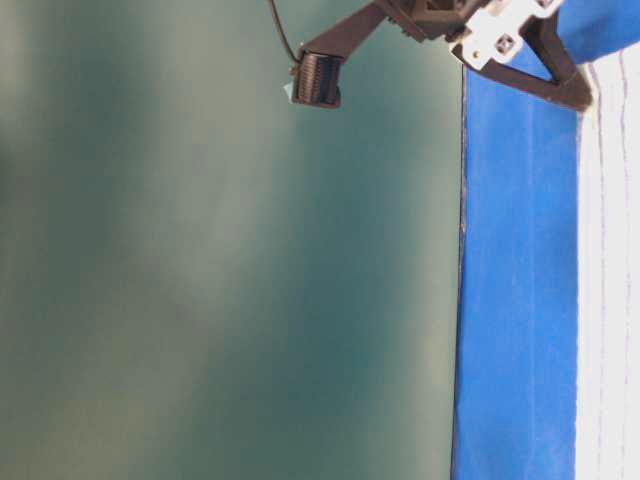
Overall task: Fold the blue towel.
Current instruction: 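Grasp the folded strip's top corners with both grippers and lift, then swing the left gripper's end down and right, rotating the strip vertical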
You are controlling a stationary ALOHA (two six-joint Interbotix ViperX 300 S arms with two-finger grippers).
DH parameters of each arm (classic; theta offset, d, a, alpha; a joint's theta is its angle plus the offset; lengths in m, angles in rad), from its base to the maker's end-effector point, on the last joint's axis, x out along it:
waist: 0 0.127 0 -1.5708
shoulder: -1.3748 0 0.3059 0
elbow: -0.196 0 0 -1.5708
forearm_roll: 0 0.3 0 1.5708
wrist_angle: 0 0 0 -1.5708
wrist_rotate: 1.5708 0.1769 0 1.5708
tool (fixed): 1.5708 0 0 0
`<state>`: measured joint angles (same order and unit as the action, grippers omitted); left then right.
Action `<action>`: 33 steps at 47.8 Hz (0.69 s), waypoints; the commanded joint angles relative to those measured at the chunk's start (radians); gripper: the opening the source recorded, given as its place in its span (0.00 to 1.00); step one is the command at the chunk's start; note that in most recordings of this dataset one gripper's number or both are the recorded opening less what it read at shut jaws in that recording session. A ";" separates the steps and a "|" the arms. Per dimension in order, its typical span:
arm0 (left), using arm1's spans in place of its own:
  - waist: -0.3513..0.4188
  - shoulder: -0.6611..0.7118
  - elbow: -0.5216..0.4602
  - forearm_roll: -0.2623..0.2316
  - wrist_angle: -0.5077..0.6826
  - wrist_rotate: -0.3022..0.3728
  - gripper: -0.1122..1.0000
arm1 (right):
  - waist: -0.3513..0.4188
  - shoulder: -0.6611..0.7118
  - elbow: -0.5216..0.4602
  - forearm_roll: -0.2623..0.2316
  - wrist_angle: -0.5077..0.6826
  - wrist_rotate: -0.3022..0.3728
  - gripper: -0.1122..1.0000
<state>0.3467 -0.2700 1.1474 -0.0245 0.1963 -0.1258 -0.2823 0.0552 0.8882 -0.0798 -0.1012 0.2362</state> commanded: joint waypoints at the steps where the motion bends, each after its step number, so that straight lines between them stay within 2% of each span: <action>1: -0.009 -0.055 -0.032 -0.002 0.041 -0.002 0.11 | 0.000 -0.080 -0.021 -0.002 0.049 0.005 0.12; 7: -0.032 -0.155 -0.061 -0.003 0.117 -0.003 0.11 | 0.006 -0.173 -0.041 0.000 0.140 0.003 0.12; 17: -0.077 -0.354 -0.063 -0.002 0.164 -0.009 0.11 | 0.021 -0.345 -0.058 -0.002 0.258 0.002 0.12; 23: -0.101 -0.472 -0.044 -0.003 0.166 -0.028 0.11 | 0.038 -0.426 -0.054 -0.002 0.284 0.002 0.12; 33: -0.126 -0.532 -0.034 -0.003 0.178 -0.067 0.11 | 0.075 -0.489 -0.037 0.000 0.284 0.006 0.12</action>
<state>0.2316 -0.7961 1.1259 -0.0261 0.3743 -0.1933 -0.2163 -0.4126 0.8590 -0.0798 0.1887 0.2408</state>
